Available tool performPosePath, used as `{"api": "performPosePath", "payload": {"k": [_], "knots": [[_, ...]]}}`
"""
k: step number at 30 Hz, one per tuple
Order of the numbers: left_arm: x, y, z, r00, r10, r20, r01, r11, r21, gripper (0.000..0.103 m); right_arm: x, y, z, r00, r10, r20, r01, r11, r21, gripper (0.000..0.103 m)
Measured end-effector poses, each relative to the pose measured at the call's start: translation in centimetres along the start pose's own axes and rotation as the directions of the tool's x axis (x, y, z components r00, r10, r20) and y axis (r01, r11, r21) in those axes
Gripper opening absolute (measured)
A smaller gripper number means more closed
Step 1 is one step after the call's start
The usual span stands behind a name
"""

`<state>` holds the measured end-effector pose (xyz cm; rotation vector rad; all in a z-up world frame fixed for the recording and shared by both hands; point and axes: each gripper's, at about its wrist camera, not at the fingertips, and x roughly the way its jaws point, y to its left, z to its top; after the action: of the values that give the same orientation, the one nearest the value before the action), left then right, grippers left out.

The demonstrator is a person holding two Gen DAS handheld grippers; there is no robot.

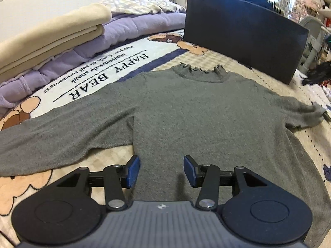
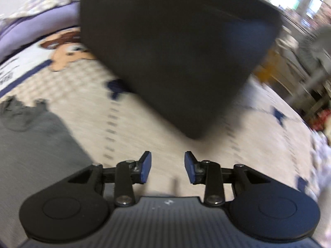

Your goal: Fold clothes

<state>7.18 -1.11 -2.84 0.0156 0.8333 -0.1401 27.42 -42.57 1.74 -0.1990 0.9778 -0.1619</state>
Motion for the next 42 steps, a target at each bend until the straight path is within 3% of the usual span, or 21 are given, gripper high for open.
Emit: {"api": "performPosePath", "payload": {"k": [5, 7, 10, 18, 24, 28, 29, 30, 33, 38, 42], "knots": [[0.1, -3.4, 0.8, 1.000, -0.009, -0.013, 0.009, 0.999, 0.041, 0.048, -0.7, -6.8, -2.7, 0.998, -0.048, -0.033, 0.050, 0.995, 0.086, 0.037], [0.3, -5.7, 1.7, 0.999, -0.049, -0.007, 0.049, 0.998, 0.049, 0.048, -1.2, -9.1, -4.1, 0.998, -0.054, -0.030, 0.056, 0.995, 0.078, 0.033], [0.7, -9.1, 3.2, 0.994, -0.105, -0.001, 0.105, 0.992, 0.064, 0.048, -1.7, -10.9, -5.9, 0.999, -0.040, -0.037, 0.041, 0.999, 0.025, 0.026], [2.0, -19.5, 5.2, 0.979, -0.193, 0.070, 0.167, 0.945, 0.281, 0.048, -1.7, -12.5, -11.4, 0.999, -0.022, -0.046, 0.008, 0.963, -0.270, 0.019], [4.9, -27.1, 3.9, 0.958, -0.265, 0.109, 0.166, 0.823, 0.543, 0.048, -0.1, -12.2, -12.4, 1.000, 0.012, -0.025, -0.020, 0.941, -0.339, 0.017], [7.5, -29.8, 3.4, 0.958, -0.275, 0.081, 0.165, 0.760, 0.629, 0.043, 1.5, -12.0, -12.3, 0.999, 0.015, -0.037, -0.028, 0.927, -0.373, 0.011], [8.0, -30.1, 3.3, 0.961, -0.268, 0.063, 0.168, 0.752, 0.637, 0.036, 1.8, -12.1, -12.3, 0.999, 0.018, -0.044, -0.033, 0.929, -0.369, 0.002], [8.5, -30.5, 3.2, 0.964, -0.261, 0.046, 0.170, 0.745, 0.645, 0.020, 2.2, -12.2, -12.2, 0.998, 0.022, -0.051, -0.039, 0.931, -0.363, 0.001], [9.5, -30.7, 3.3, 0.967, -0.253, 0.018, 0.183, 0.744, 0.642, 0.005, 2.4, -12.7, -12.3, 0.998, 0.040, -0.054, -0.056, 0.939, -0.340, 0.000], [9.1, -29.7, 4.3, 0.959, -0.285, -0.001, 0.229, 0.767, 0.599, 0.002, 0.6, -14.5, -12.6, 0.996, 0.058, -0.063, -0.075, 0.946, -0.317, 0.000], [7.8, -28.9, 5.1, 0.950, -0.310, -0.037, 0.271, 0.759, 0.592, 0.002, -1.2, -15.7, -13.1, 0.993, 0.088, -0.079, -0.108, 0.944, -0.311, 0.000]]}}
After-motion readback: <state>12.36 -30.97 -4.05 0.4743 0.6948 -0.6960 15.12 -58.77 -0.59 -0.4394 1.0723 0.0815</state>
